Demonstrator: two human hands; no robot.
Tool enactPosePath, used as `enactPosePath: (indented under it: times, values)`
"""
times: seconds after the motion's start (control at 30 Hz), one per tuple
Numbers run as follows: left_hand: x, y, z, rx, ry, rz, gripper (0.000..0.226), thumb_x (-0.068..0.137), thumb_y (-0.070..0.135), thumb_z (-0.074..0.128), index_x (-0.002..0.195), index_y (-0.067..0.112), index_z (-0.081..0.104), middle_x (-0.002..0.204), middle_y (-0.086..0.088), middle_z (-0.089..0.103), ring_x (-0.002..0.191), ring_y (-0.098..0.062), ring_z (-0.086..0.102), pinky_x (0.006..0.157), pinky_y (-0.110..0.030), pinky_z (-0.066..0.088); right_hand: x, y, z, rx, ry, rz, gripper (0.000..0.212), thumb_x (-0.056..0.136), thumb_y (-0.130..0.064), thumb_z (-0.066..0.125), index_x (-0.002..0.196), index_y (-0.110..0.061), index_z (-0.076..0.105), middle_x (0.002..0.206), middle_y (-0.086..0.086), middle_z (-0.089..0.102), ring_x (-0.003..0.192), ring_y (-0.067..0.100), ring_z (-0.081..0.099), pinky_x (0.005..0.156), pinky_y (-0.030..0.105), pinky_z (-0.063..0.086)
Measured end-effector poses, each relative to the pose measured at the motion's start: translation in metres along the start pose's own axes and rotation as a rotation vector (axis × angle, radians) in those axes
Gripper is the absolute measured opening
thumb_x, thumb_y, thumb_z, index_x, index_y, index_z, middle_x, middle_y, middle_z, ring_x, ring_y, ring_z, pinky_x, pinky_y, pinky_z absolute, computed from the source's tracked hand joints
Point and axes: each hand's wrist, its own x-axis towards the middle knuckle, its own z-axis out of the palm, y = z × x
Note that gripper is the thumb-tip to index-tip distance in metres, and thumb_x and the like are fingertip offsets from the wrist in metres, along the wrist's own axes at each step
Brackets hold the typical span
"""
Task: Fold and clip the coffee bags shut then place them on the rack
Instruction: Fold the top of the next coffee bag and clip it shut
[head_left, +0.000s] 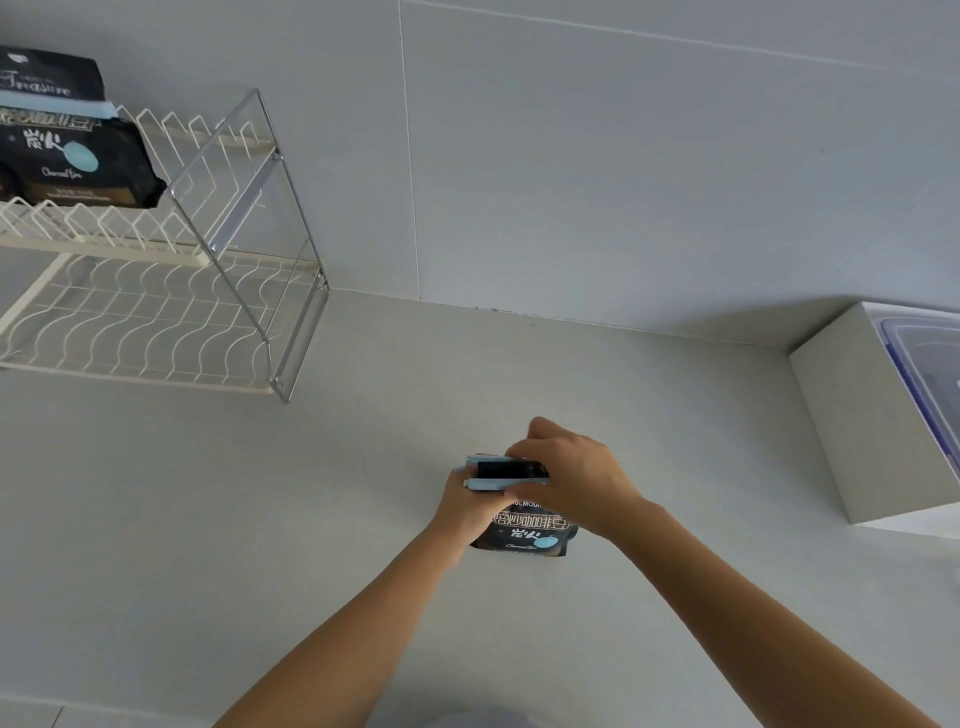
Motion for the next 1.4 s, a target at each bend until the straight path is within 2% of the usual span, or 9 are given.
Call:
enactPosePath:
  times: [0.3, 0.5, 0.67, 0.87, 1.07, 1.13, 1.23, 1.3, 1.4]
  values:
    - [0.000, 0.003, 0.002, -0.045, 0.020, 0.068, 0.016, 0.069, 0.008, 0.072, 0.071, 0.024, 0.070, 0.066, 0.008, 0.069, 0.062, -0.004, 0.061, 0.056, -0.018, 0.046, 0.008, -0.005, 0.001, 0.061, -0.048, -0.143, 0.026, 0.088, -0.027, 0.057, 0.114, -0.021, 0.057, 0.105, -0.004, 0.057, 0.096, 0.015, 0.050, 0.075, 0.030, 0.044]
    - [-0.005, 0.010, 0.002, -0.005, 0.003, 0.123, 0.012, 0.064, 0.018, 0.066, 0.064, 0.030, 0.066, 0.059, 0.012, 0.065, 0.060, -0.001, 0.059, 0.054, -0.013, 0.043, 0.012, -0.012, 0.004, 0.049, -0.032, -0.162, 0.022, 0.090, -0.028, 0.052, 0.110, -0.019, 0.057, 0.098, -0.002, 0.056, 0.092, 0.016, 0.050, 0.074, 0.028, 0.042]
    - [-0.003, 0.005, 0.001, 0.052, 0.043, 0.047, 0.031, 0.071, -0.002, 0.059, 0.060, 0.026, 0.055, 0.045, 0.016, 0.056, 0.043, 0.006, 0.047, 0.046, -0.011, 0.035, 0.017, -0.023, 0.009, 0.032, -0.054, -0.173, 0.026, 0.090, -0.030, 0.054, 0.112, -0.018, 0.058, 0.098, 0.001, 0.055, 0.091, 0.017, 0.050, 0.069, 0.033, 0.044]
    - [-0.005, 0.008, 0.002, 0.031, 0.062, 0.023, 0.035, 0.073, -0.011, 0.054, 0.059, 0.021, 0.054, 0.045, 0.012, 0.055, 0.042, 0.004, 0.045, 0.043, -0.009, 0.035, 0.015, -0.025, 0.012, 0.025, -0.036, -0.120, 0.026, 0.090, -0.031, 0.055, 0.113, -0.020, 0.061, 0.102, 0.001, 0.057, 0.096, 0.017, 0.051, 0.070, 0.032, 0.045]
    - [-0.014, 0.011, 0.001, 0.024, 0.004, 0.056, 0.031, 0.066, 0.004, 0.048, 0.054, 0.031, 0.054, 0.043, 0.015, 0.048, 0.044, -0.001, 0.038, 0.042, -0.009, 0.029, 0.018, -0.027, 0.015, 0.006, -0.049, -0.073, 0.021, 0.092, -0.031, 0.048, 0.107, -0.025, 0.063, 0.100, -0.005, 0.058, 0.094, 0.016, 0.055, 0.067, 0.031, 0.043]
    - [-0.017, 0.010, -0.003, -0.037, -0.023, 0.067, 0.025, 0.067, 0.009, 0.051, 0.068, 0.032, 0.059, 0.057, 0.016, 0.057, 0.052, 0.003, 0.050, 0.049, -0.007, 0.036, 0.017, -0.027, 0.016, 0.007, -0.041, -0.069, 0.022, 0.093, -0.032, 0.047, 0.109, -0.029, 0.062, 0.098, -0.007, 0.058, 0.090, 0.014, 0.056, 0.064, 0.030, 0.042]
    - [-0.024, -0.004, -0.013, -0.154, 0.042, 0.041, 0.031, 0.076, 0.014, 0.064, 0.106, 0.016, 0.056, 0.100, -0.002, 0.065, 0.092, -0.008, 0.063, 0.076, -0.021, 0.049, 0.016, -0.025, 0.019, -0.008, 0.011, -0.055, 0.020, 0.092, -0.035, 0.048, 0.104, -0.030, 0.062, 0.091, -0.008, 0.056, 0.082, 0.015, 0.057, 0.058, 0.028, 0.035]
    - [-0.031, -0.010, -0.023, -0.144, 0.213, 0.058, 0.036, 0.073, 0.024, 0.068, 0.106, 0.017, 0.055, 0.107, -0.002, 0.065, 0.101, -0.010, 0.062, 0.085, -0.028, 0.049, 0.015, -0.025, 0.022, -0.024, 0.037, -0.052, 0.019, 0.091, -0.038, 0.049, 0.100, -0.029, 0.063, 0.088, -0.008, 0.055, 0.078, 0.014, 0.055, 0.056, 0.026, 0.031]
    - [-0.037, -0.009, -0.032, -0.029, 0.310, 0.183, 0.014, 0.074, 0.026, 0.069, 0.084, 0.022, 0.060, 0.085, 0.007, 0.069, 0.087, -0.009, 0.065, 0.080, -0.022, 0.049, 0.013, -0.027, 0.025, -0.025, 0.068, -0.057, 0.025, 0.091, -0.048, 0.047, 0.095, -0.029, 0.063, 0.080, -0.010, 0.049, 0.068, 0.009, 0.042, 0.052, 0.025, 0.026]
